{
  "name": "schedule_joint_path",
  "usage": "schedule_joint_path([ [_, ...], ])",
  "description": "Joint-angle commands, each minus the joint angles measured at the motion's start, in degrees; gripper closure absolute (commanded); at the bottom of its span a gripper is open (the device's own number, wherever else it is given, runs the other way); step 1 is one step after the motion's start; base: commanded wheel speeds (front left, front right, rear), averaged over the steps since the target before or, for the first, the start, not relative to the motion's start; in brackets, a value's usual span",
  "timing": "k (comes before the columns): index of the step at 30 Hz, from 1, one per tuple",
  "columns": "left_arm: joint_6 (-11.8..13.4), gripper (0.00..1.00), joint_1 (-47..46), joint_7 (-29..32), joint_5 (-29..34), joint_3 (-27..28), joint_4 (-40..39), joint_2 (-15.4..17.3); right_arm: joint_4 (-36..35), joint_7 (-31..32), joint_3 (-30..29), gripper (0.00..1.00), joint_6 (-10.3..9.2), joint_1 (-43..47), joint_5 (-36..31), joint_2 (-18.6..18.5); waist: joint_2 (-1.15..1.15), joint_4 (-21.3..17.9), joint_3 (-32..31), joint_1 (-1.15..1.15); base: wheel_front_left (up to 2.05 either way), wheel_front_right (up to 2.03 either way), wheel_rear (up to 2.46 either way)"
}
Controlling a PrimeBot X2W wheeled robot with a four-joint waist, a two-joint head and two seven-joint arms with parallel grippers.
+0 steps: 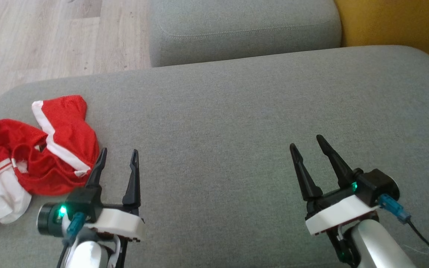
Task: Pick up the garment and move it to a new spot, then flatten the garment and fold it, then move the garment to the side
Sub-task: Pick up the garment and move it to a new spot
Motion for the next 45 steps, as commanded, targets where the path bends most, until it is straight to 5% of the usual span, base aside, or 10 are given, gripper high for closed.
schedule_joint_path([
  [1, 0.40, 0.00, -3.45, -0.70, 0.41, 1.68, -2.23, 0.69, -1.64, -0.62, 0.95, 0.00, -0.04, -2.97, -0.37, -0.25, 0.00, 0.00, 0.01, 0.00, 0.00, 0.00, 0.00],
  [35, 0.69, 0.00, -4.20, -0.70, -1.20, 4.42, -1.05, 0.45, -1.26, -0.62, -3.71, 0.00, -0.04, -2.09, -1.71, 1.24, 0.00, 2.02, 0.55, 0.00, 0.00, 0.00, 0.00],
  [45, 0.33, 0.00, -15.48, 4.25, -5.44, 10.96, 7.05, 5.57, -2.29, -0.62, -4.60, 0.00, -0.04, -1.61, -1.85, 1.22, 0.00, 5.50, 3.24, 0.00, 0.00, 0.00, 0.00],
])
